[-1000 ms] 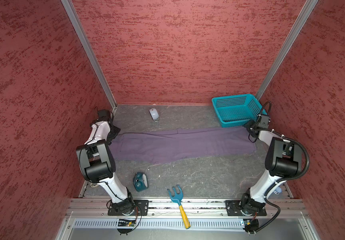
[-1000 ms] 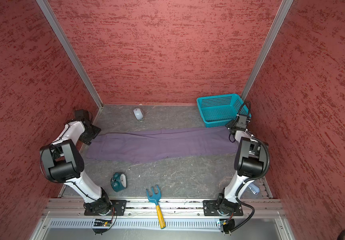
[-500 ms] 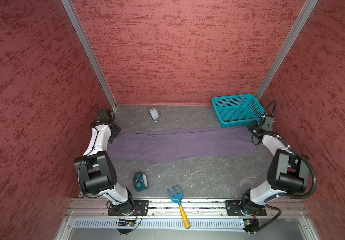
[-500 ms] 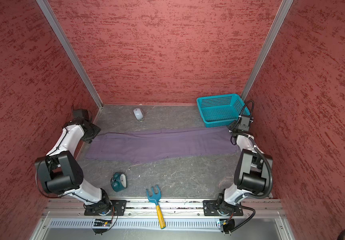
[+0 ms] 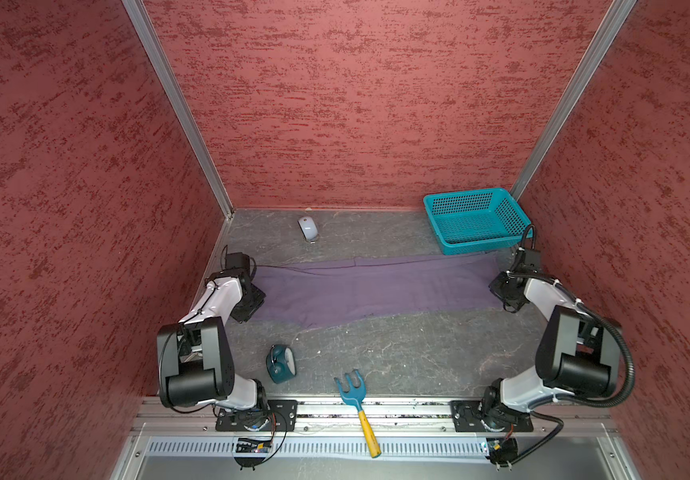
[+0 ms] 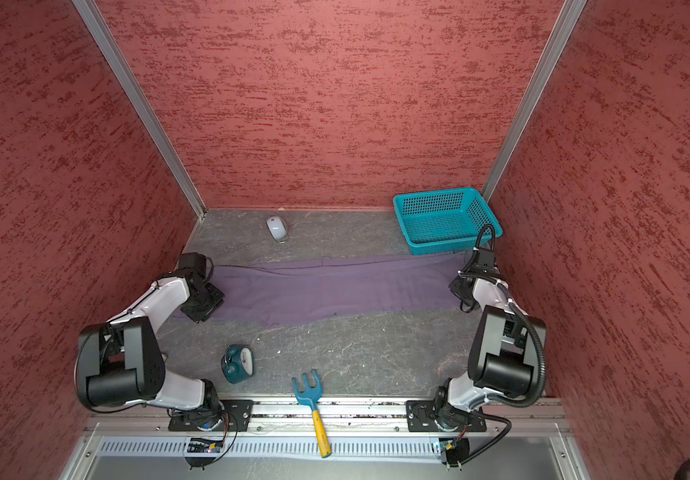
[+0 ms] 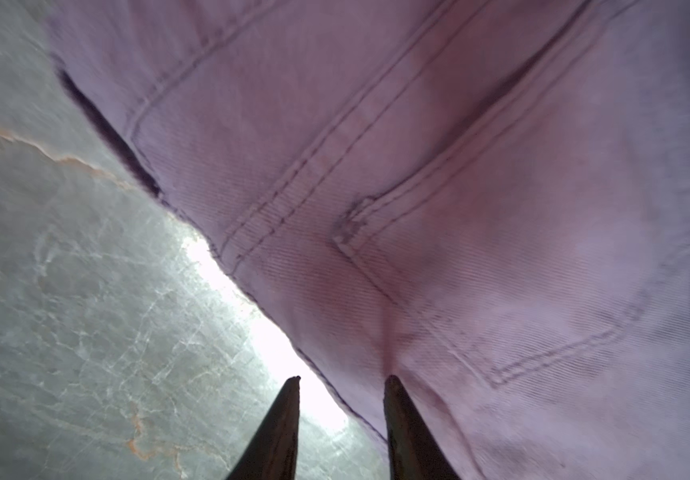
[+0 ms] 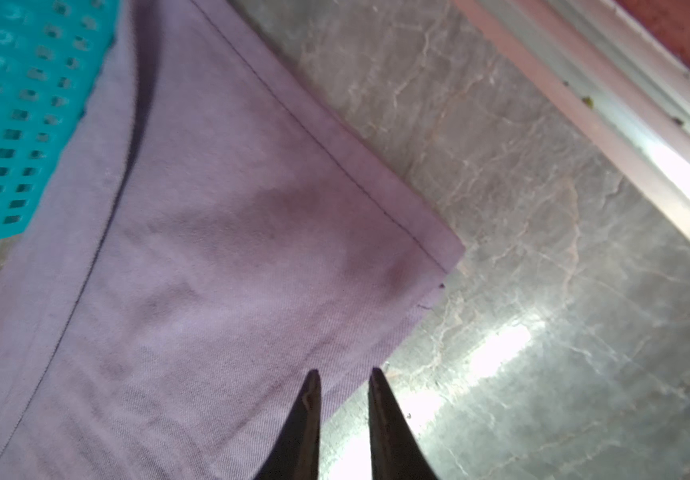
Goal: Fold and stack the trousers
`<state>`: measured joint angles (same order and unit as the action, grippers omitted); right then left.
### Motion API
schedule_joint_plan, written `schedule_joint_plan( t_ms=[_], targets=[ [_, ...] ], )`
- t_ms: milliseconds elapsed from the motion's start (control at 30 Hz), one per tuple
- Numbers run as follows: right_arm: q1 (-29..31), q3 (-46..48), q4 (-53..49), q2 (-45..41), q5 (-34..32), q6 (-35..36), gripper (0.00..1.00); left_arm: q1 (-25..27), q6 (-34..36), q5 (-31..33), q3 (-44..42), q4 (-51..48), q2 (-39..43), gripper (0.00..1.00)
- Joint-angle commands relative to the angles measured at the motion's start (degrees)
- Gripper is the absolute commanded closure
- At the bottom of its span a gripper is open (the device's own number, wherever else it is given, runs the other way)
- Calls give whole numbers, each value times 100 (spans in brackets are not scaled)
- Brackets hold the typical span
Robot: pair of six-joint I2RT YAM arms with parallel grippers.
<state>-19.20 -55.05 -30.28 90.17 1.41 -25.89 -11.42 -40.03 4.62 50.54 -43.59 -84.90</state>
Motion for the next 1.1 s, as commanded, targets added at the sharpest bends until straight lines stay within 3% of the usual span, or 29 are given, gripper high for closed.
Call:
schedule_joint_plan(
  t_ms=[0, 100, 233, 367, 400, 500, 567, 600, 1067],
  targets=[
    [-49, -396, -388, 399, 128, 94, 76, -100, 110, -184, -60, 429, -240, 65],
    [-49, -551, -316, 686, 232, -58, 74, -232, 201, -300, -89, 566, -458, 66],
    [-49, -764, -294, 1060, 296, -217, 62, -381, 243, -491, -173, 762, -648, 67],
    [-49, -816, -325, 1282, 347, -384, 59, -416, 249, -538, -203, 824, -799, 67],
    [-42, -815, -327, 1319, 319, -403, 60, -422, 240, -541, -203, 819, -831, 67],
    [-49, -853, -424, 1422, 280, -403, 78, -424, 216, -559, -185, 851, -952, 67],
    [-49, -926, -551, 1461, 251, -326, 98, -438, 206, -562, -173, 849, -1009, 67],
    [-49, -945, -610, 1434, 223, -298, 100, -445, 201, -557, -176, 852, -1026, 67],
    [-54, -1553, -1772, 1022, -339, 215, 98, -483, 189, -575, -215, 890, -993, 68]
  ],
)
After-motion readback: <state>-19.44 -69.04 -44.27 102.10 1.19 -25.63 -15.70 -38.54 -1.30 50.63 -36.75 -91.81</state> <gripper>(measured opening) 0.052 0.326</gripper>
